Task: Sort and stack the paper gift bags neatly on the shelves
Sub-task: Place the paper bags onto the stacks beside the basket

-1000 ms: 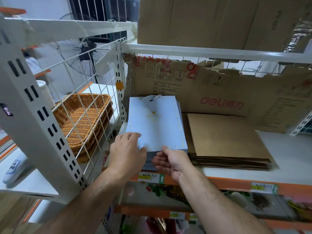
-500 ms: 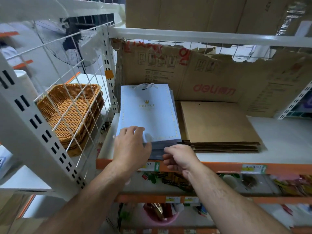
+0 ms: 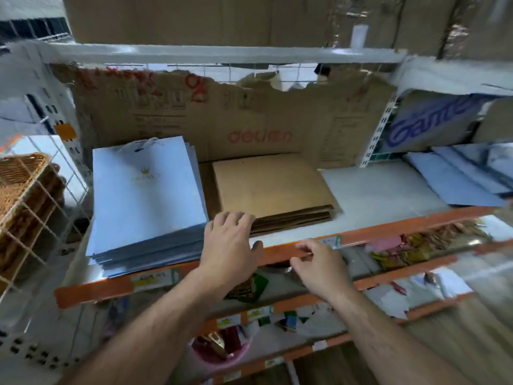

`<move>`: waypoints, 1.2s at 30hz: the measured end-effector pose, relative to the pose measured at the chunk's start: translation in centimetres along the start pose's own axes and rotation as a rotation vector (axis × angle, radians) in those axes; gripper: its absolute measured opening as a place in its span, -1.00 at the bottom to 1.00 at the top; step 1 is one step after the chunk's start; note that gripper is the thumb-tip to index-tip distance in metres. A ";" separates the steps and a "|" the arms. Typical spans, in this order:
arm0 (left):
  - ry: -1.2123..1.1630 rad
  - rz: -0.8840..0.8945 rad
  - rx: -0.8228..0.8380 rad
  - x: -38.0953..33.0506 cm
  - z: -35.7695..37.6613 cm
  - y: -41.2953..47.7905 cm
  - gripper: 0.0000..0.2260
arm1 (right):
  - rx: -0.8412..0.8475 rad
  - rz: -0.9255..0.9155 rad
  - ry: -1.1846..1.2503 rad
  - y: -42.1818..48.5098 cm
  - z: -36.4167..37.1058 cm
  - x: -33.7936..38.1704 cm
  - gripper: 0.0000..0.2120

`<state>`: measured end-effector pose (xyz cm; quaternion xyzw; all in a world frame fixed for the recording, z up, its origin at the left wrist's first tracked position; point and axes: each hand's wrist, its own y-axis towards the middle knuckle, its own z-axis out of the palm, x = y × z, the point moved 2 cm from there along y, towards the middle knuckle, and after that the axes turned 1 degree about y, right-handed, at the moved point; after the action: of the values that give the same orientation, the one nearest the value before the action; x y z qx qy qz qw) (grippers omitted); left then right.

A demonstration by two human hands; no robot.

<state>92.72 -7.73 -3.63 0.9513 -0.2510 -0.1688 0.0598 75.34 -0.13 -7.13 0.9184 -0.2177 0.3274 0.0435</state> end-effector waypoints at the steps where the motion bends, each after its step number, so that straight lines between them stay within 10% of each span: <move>1: 0.007 0.024 0.028 -1.8 0.7 0.3 -0.51 | -0.024 0.003 -0.026 -0.4 -1.5 -1.7 -0.66; 17: -0.050 0.221 0.210 -36.0 12.5 2.2 -0.54 | -0.223 0.160 -0.051 -5.4 -25.1 -29.7 -0.66; 36: -0.173 0.470 0.242 -59.4 26.2 19.0 -0.54 | -0.361 0.408 -0.006 4.7 -39.1 -49.7 -0.71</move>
<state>26.35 4.60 -7.11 0.8492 -0.4873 -0.1998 -0.0386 16.27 22.82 -7.69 0.8340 -0.4531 0.2826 0.1392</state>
